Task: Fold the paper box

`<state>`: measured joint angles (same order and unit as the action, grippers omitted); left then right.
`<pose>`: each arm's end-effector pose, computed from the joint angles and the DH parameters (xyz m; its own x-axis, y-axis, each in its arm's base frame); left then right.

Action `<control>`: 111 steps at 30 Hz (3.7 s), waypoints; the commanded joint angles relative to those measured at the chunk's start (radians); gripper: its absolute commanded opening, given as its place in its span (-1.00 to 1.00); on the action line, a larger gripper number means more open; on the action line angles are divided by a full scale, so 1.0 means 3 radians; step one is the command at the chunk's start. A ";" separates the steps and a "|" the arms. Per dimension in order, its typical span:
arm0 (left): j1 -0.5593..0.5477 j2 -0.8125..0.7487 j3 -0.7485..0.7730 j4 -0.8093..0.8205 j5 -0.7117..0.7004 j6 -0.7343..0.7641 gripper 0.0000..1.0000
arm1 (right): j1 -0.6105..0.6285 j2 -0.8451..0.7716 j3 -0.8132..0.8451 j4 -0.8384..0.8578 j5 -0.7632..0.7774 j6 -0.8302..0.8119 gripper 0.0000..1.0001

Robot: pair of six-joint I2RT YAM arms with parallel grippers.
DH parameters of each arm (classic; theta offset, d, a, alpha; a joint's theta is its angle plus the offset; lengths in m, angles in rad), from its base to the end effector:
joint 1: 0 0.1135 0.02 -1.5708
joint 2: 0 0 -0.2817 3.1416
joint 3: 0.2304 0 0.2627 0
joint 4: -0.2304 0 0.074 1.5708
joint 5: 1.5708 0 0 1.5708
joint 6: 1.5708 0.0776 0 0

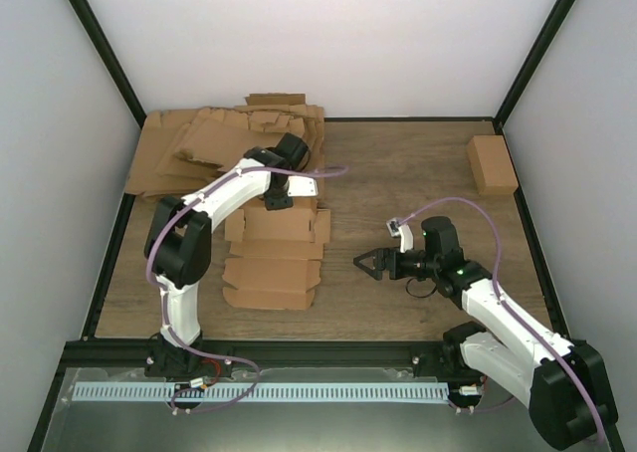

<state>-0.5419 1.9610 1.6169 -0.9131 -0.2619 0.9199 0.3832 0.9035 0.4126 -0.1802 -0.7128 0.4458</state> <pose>0.3823 -0.2067 0.2025 -0.1519 0.9884 0.0090 0.9087 0.1360 0.3946 0.1697 0.1231 0.1846 -0.8472 0.0102 -0.5313 -0.4351 0.5606 0.7046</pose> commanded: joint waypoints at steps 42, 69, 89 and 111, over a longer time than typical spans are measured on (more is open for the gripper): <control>-0.1410 -0.0219 -0.0736 -0.0225 -0.2278 -0.2469 -0.93 | 0.0425 0.1300 -0.0308 0.3004 0.1421 -0.0025 0.71; -0.1692 -0.0215 -0.0591 -0.0420 -0.1802 -0.2477 -0.92 | 0.0875 0.2206 -0.0439 0.3902 0.2291 -0.0448 0.53; -0.1730 -0.0086 -0.0528 -0.0480 -0.2162 -0.2561 -0.93 | 0.0874 0.1623 -0.0465 0.3067 0.2576 -0.0166 -0.70; -0.1801 -0.0076 -0.0372 -0.0684 -0.1882 -0.2739 -0.92 | 0.0878 0.1556 -0.0733 0.3332 0.1785 -0.0279 1.00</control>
<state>-1.0771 1.9259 1.4853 -1.1042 -0.7895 0.1078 0.6388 1.3552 0.2195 0.7677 -0.1101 0.3408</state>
